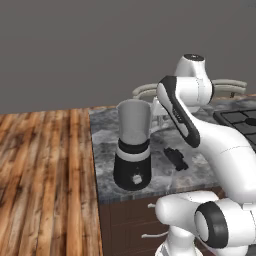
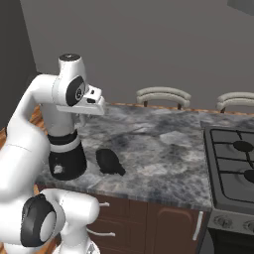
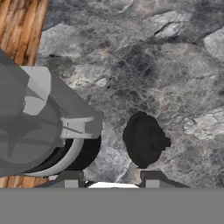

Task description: Close the lid blender by securely placing the lid on top.

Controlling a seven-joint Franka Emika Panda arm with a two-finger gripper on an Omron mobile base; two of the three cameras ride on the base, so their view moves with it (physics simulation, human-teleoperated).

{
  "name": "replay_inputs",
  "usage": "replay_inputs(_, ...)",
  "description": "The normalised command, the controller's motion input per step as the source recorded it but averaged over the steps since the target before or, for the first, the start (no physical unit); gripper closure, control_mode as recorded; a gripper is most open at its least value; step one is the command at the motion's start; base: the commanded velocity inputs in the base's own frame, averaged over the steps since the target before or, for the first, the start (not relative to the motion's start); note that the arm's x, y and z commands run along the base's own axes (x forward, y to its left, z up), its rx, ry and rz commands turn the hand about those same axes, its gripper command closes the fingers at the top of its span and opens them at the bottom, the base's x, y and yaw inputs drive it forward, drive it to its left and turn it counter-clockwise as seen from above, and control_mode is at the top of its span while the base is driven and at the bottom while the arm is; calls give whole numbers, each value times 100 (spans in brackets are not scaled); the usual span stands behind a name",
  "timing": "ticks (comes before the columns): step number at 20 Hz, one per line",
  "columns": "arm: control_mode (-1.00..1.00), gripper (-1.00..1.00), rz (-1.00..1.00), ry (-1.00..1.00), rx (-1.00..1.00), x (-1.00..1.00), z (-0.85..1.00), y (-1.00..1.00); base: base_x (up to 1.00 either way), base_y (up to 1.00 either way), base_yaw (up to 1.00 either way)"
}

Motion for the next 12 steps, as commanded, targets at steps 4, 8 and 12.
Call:
replay_inputs(4,-100,-100,0,0,2,-25,-15,-31,0,0,0)
replay_inputs(8,-100,-100,0,-4,14,-54,-40,-100,0,0,0)
replay_inputs(12,-100,-100,-3,-3,11,-34,-27,-98,0,0,0)
